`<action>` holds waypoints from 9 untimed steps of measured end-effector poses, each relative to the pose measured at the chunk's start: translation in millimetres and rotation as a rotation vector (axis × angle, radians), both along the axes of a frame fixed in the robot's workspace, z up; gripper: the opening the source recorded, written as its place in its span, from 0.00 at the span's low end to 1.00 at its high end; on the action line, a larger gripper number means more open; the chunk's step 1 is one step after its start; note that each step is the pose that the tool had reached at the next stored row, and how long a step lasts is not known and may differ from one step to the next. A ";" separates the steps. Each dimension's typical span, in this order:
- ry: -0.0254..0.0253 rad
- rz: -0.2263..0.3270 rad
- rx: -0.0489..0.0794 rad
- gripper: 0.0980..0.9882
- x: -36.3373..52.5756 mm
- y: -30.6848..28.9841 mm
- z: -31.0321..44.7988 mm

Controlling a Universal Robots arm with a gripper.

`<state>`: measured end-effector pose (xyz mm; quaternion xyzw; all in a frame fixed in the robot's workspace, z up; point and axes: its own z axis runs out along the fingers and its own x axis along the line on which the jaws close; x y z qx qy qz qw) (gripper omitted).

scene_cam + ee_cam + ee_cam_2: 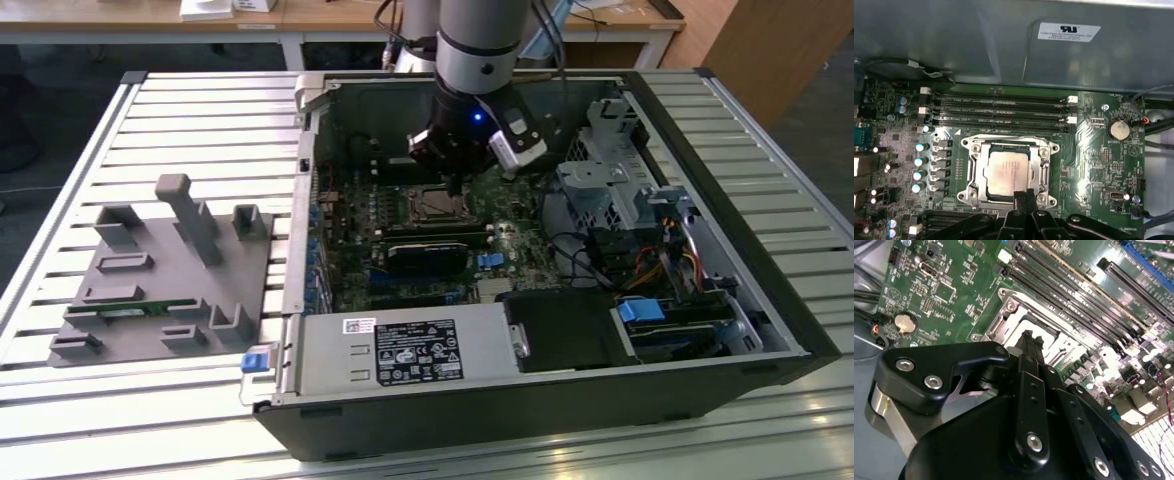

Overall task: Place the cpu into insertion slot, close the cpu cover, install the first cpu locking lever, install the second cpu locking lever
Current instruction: 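Install the second cpu locking lever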

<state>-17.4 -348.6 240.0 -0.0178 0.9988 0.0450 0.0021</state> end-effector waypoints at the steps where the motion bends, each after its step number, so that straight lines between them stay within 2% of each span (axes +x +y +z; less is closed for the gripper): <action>1: 0.0003 0.000 0.000 0.02 0.0 0.0 1.6; 4: 0.0005 0.000 0.000 0.02 0.1 -1.2 2.5; 9: 0.0005 0.000 0.000 0.02 0.0 -7.8 2.4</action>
